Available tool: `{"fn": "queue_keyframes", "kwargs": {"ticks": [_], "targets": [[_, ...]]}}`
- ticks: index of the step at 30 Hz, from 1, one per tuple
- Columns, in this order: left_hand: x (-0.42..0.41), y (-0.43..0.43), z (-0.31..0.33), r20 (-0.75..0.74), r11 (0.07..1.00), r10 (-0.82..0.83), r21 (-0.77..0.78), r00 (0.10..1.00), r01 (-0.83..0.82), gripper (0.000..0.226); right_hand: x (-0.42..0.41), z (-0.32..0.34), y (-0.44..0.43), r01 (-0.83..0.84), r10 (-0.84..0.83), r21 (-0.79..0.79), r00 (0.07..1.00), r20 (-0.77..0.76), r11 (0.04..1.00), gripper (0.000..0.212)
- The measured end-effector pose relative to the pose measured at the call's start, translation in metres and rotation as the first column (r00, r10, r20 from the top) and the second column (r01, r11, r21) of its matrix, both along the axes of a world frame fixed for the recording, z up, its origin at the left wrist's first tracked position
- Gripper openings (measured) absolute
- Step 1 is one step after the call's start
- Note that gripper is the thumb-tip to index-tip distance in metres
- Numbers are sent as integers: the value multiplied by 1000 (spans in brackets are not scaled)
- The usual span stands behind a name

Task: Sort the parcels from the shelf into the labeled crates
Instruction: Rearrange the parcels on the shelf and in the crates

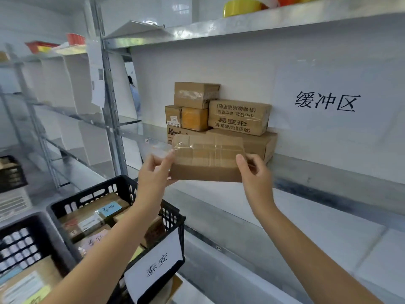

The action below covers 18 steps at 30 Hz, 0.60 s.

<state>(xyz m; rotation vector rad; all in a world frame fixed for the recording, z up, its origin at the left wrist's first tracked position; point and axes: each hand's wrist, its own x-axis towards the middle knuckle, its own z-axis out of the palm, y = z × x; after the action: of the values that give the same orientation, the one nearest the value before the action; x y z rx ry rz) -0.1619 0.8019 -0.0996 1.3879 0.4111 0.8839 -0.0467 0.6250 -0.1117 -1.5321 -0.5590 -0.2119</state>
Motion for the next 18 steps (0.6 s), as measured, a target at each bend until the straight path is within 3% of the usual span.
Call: {"fn": "queue_keyframes", "kwargs": {"ticks": [8, 12, 18], "targets": [[-80, 7, -72, -110, 980, 186, -56, 976, -193, 14, -43, -67, 25, -283, 269, -83, 951, -151, 955, 13], [-117, 11, -95, -155, 963, 245, -75, 957, -258, 28, -62, -90, 43, -362, 337, -119, 923, -185, 925, 14], [-151, 23, -118, -196, 935, 336, -52, 921, -352, 25, -83, -106, 73, -414, 372, -164, 898, -235, 896, 17]]}}
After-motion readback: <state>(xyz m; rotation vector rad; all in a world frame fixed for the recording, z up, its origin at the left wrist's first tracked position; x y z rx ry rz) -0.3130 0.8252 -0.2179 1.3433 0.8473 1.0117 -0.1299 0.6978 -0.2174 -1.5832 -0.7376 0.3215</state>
